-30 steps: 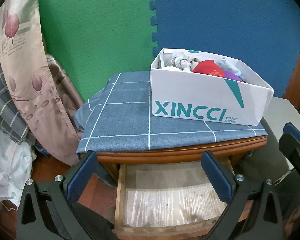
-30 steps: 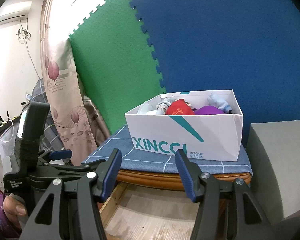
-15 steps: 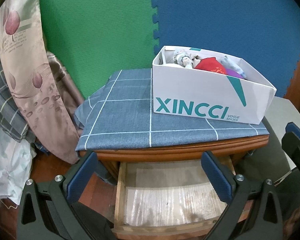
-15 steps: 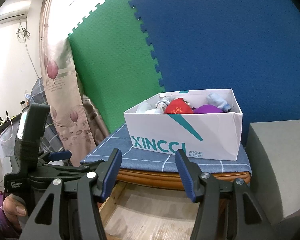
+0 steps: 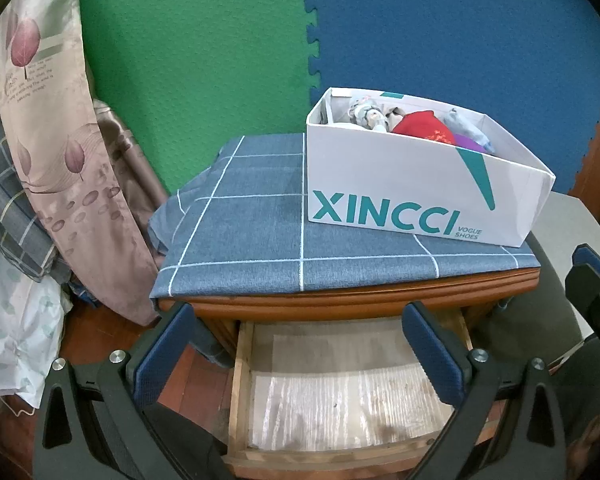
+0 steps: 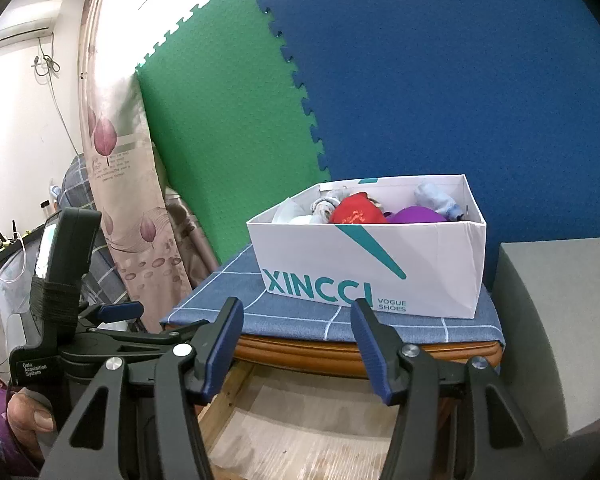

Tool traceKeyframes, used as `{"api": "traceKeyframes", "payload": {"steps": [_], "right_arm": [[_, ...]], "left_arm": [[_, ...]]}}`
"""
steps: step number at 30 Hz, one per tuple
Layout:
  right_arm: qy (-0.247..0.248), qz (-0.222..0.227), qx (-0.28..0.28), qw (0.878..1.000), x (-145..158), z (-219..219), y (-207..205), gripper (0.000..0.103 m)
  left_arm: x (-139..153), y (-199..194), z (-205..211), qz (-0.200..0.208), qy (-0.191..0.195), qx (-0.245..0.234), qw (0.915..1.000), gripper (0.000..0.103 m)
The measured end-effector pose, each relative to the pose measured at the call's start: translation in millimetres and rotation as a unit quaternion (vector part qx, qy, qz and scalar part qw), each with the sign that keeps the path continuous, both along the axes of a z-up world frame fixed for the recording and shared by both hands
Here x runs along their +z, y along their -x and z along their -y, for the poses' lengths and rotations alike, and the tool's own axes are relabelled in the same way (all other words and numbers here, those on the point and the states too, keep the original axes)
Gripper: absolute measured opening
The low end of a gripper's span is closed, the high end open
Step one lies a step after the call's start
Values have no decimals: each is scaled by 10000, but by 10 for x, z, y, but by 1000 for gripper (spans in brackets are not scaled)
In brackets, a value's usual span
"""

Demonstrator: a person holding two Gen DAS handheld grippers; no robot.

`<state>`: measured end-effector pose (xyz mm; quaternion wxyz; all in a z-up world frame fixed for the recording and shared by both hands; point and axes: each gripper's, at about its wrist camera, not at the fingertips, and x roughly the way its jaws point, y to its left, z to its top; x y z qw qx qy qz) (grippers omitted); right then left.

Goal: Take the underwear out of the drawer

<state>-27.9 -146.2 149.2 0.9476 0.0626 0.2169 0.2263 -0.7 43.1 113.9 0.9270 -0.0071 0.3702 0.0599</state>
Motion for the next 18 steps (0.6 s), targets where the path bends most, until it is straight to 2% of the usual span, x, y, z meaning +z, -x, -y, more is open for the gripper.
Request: {"api": "traceKeyframes", "payload": {"steps": [18], "right_arm": [[-7,-32,3,10000,-20,-7,6,57]], "left_arm": [[-57,-4,-19,-71,22,13,10000,103]]}}
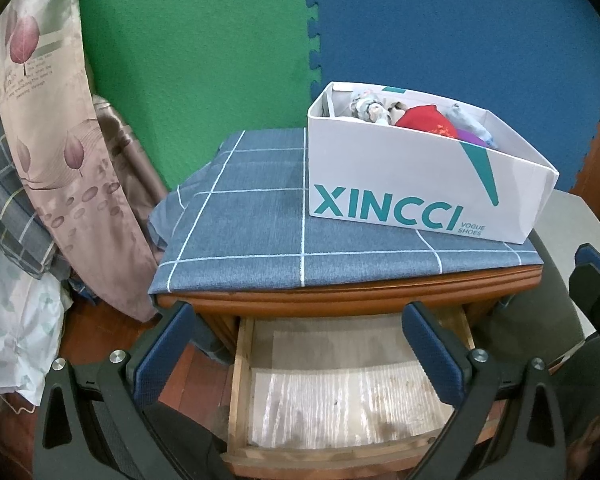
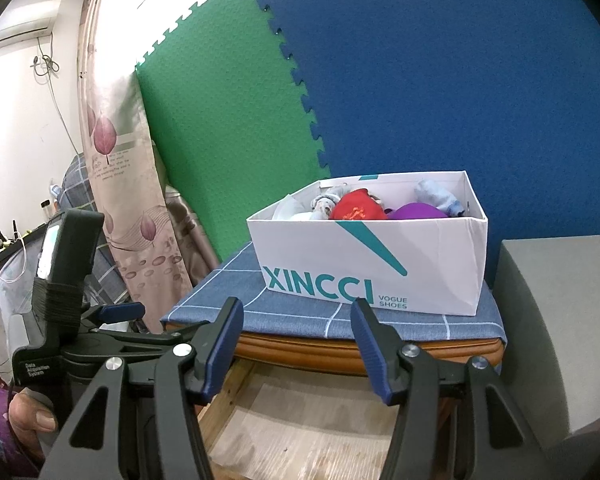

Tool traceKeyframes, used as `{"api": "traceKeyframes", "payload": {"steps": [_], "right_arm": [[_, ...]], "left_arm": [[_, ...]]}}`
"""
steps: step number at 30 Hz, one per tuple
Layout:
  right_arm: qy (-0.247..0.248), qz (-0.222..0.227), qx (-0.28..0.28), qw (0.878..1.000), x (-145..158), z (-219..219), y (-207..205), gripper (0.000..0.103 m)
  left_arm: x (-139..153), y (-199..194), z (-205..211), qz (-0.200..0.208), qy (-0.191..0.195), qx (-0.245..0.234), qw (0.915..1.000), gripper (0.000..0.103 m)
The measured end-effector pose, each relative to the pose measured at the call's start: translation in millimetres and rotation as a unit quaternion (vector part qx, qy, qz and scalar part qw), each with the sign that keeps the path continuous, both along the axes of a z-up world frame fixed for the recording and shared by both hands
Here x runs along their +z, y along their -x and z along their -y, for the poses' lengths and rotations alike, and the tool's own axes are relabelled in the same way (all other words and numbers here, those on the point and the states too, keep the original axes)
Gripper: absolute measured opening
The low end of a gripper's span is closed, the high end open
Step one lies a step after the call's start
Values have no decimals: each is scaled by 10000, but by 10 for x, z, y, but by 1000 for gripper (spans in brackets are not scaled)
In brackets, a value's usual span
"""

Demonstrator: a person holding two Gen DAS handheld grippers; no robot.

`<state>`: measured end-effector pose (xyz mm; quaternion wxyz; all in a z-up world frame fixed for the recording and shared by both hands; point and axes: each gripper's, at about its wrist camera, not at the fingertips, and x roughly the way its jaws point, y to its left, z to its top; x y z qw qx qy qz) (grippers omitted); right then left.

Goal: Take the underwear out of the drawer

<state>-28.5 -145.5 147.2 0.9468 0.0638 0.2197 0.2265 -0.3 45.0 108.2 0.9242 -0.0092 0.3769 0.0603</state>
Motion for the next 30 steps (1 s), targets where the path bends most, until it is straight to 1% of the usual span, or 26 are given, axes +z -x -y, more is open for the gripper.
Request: {"api": "traceKeyframes", "payload": {"steps": [30], "right_arm": [[-1,-36,10,10000,-25,-8,-10,57]], "left_arm": [[-26,-14,5,-60,3,4,10000,103]]}}
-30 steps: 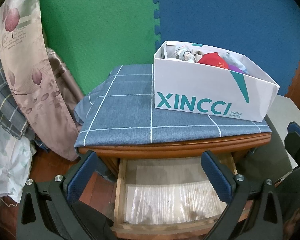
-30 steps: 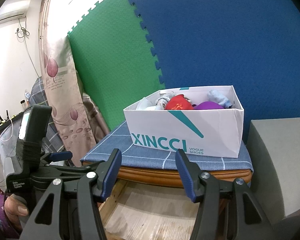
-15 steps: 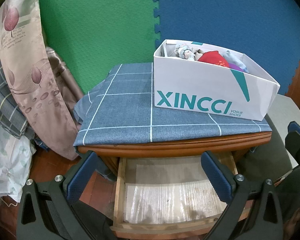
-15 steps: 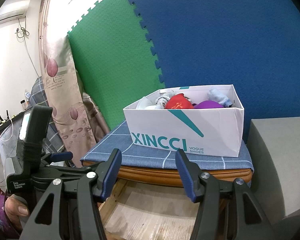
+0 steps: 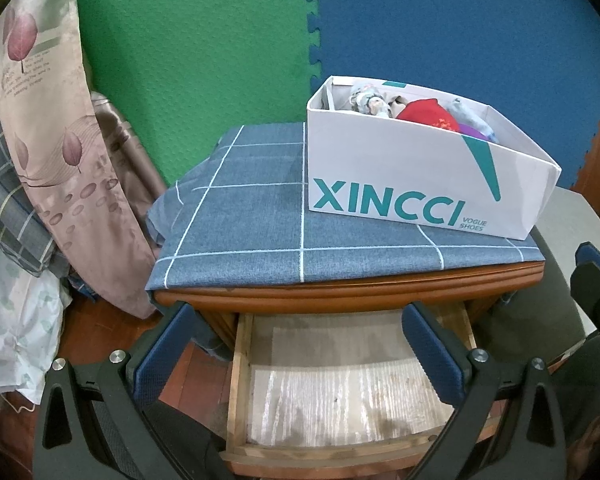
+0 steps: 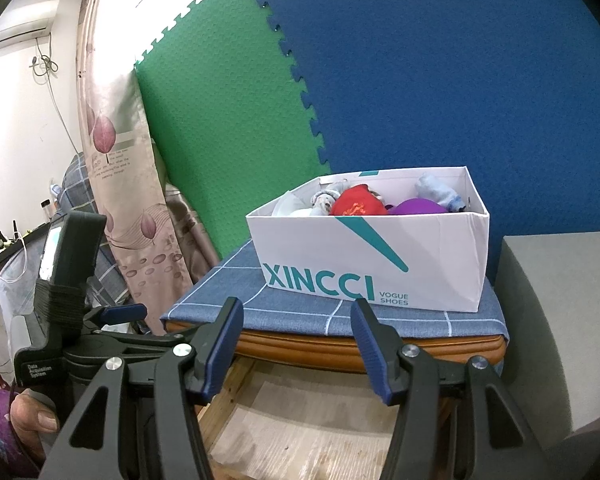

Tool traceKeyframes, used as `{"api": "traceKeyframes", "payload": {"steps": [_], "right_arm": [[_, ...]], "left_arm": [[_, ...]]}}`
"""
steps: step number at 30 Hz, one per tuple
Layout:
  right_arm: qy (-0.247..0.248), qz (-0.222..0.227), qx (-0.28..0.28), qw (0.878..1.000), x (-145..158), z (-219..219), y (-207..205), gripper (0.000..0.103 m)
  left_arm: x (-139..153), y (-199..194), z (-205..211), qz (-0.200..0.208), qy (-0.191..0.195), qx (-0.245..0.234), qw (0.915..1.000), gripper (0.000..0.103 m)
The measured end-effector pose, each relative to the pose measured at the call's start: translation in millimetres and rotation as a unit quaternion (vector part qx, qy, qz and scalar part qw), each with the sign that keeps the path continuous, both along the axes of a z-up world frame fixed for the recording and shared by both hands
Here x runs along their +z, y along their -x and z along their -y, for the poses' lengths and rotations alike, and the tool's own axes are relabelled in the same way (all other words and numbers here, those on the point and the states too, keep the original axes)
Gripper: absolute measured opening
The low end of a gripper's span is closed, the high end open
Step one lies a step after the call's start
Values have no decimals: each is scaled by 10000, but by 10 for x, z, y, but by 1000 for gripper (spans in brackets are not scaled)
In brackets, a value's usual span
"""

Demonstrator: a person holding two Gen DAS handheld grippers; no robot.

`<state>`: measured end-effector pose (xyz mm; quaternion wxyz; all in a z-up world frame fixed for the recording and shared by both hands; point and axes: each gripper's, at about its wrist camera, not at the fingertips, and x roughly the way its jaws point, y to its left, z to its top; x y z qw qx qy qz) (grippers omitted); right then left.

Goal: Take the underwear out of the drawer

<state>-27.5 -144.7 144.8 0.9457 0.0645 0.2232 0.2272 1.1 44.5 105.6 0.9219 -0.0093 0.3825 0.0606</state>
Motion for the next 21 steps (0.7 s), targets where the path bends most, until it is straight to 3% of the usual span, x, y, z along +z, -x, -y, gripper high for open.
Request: {"api": "traceKeyframes", "payload": {"steps": [21], "right_arm": [[1,-31,11,10000,-17,-10,3,57]], "left_arm": [[-18,4,-9,-28,14,-6,10000,103]]}}
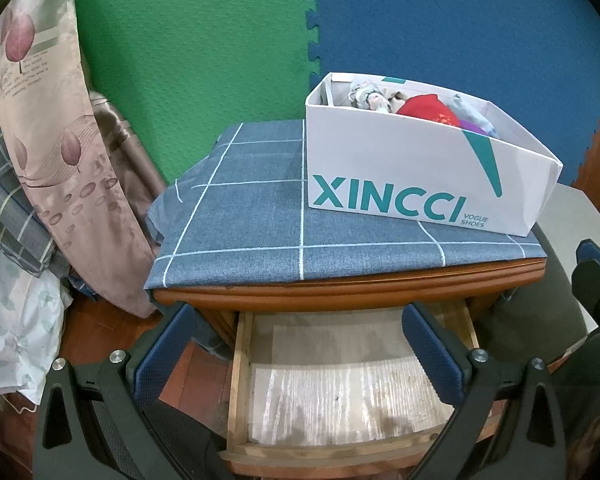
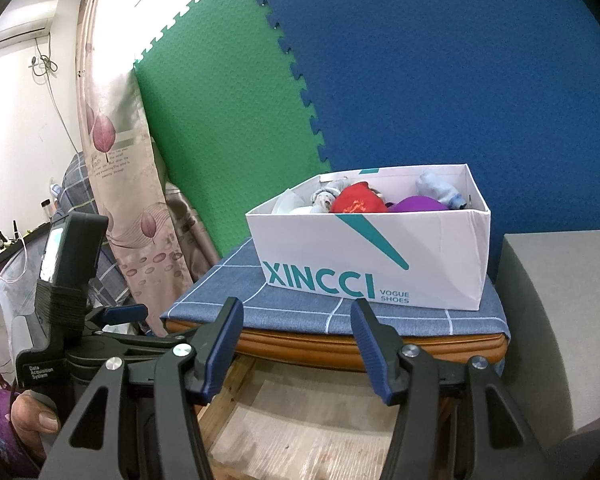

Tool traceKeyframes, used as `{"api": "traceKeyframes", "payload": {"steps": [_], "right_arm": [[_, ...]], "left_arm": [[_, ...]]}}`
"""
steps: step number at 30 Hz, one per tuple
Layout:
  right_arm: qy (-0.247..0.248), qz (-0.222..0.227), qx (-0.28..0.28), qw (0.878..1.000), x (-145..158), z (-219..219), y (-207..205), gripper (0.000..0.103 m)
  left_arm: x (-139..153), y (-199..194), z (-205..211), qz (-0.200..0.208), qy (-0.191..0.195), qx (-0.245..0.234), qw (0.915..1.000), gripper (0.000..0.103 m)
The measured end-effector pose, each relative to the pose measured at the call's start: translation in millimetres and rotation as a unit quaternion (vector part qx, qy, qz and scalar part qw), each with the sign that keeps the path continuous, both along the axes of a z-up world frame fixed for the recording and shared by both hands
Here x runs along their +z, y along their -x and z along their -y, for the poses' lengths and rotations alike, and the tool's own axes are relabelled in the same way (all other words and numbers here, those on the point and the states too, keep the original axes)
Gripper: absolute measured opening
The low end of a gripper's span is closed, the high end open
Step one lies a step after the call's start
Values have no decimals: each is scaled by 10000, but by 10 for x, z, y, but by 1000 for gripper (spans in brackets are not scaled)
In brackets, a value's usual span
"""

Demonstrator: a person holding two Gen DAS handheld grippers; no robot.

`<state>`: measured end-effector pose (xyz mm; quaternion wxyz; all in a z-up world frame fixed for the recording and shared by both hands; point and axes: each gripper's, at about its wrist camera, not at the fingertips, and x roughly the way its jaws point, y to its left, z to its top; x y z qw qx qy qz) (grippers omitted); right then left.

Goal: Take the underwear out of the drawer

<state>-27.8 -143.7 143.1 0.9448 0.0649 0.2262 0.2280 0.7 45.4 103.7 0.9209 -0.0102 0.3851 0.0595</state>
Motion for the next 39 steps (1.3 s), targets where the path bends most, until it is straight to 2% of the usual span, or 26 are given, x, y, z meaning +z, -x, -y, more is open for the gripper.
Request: {"api": "traceKeyframes", "payload": {"steps": [39], "right_arm": [[-1,-24,-1,10000,-1,-3,1,57]], "left_arm": [[-53,13,-6,-66,12,-16,10000,103]]}}
